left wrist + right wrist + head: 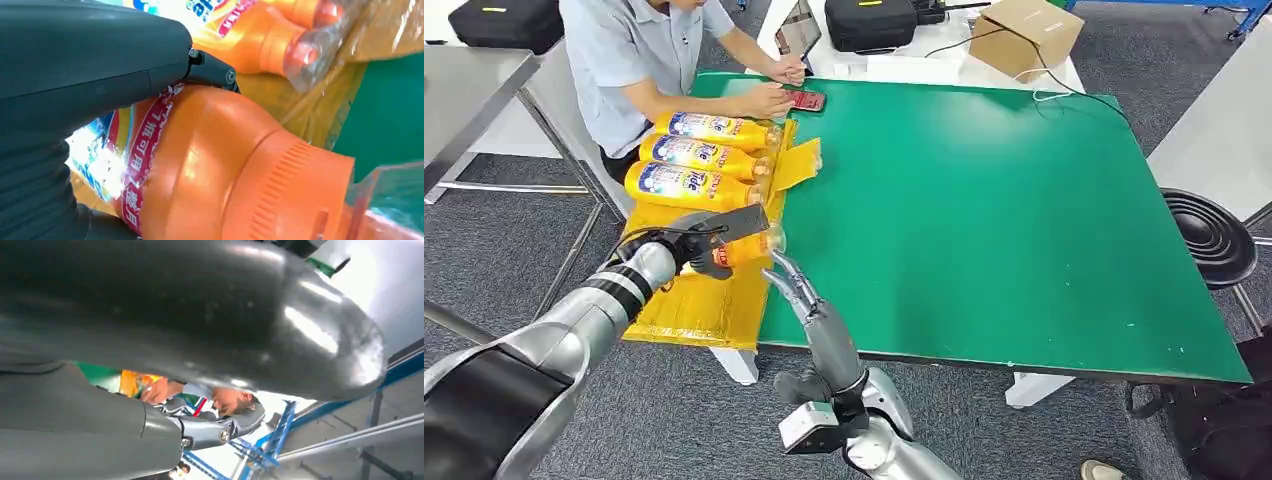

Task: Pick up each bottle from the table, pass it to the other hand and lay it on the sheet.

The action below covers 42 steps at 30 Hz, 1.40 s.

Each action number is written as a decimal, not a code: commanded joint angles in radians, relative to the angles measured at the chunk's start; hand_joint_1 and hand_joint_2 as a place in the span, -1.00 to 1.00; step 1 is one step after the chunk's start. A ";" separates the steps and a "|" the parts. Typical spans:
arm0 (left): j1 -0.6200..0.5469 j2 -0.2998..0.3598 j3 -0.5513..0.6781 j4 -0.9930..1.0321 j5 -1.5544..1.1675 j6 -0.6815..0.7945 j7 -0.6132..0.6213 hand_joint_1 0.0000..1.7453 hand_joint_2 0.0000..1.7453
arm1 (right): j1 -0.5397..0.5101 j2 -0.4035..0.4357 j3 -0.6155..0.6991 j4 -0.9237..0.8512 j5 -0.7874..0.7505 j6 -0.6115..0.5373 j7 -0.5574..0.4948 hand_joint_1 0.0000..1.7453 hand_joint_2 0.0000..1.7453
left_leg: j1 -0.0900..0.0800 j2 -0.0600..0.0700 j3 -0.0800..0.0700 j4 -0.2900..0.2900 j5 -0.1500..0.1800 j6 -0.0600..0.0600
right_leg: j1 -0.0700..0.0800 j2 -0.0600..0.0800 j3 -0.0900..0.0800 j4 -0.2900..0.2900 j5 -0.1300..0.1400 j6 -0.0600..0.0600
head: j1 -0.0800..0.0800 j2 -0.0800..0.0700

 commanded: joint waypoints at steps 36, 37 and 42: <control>0.429 0.010 0.452 -0.667 0.527 -0.019 -0.483 -1.00 1.00 | 0.006 -0.065 0.031 0.047 0.018 -0.031 -0.018 -1.00 -1.00 | 0.000 0.002 0.002 -0.001 -0.001 0.000 | 0.000 0.001 0.001 -0.001 0.000 -0.001 | 0.000 0.000; 0.429 0.010 0.452 -0.667 0.527 -0.019 -0.483 -1.00 1.00 | 0.006 -0.065 0.031 0.047 0.018 -0.031 -0.018 -1.00 -1.00 | 0.000 0.003 0.004 -0.001 -0.002 0.000 | 0.001 0.002 0.003 -0.001 -0.001 -0.001 | 0.000 0.000; 0.429 0.010 0.452 -0.667 0.527 -0.019 -0.483 -1.00 1.00 | 0.006 -0.065 0.031 0.047 0.018 -0.031 -0.018 -1.00 -1.00 | 0.000 0.001 0.002 0.000 -0.001 0.000 | 0.001 0.000 0.001 -0.001 0.000 -0.001 | 0.000 0.000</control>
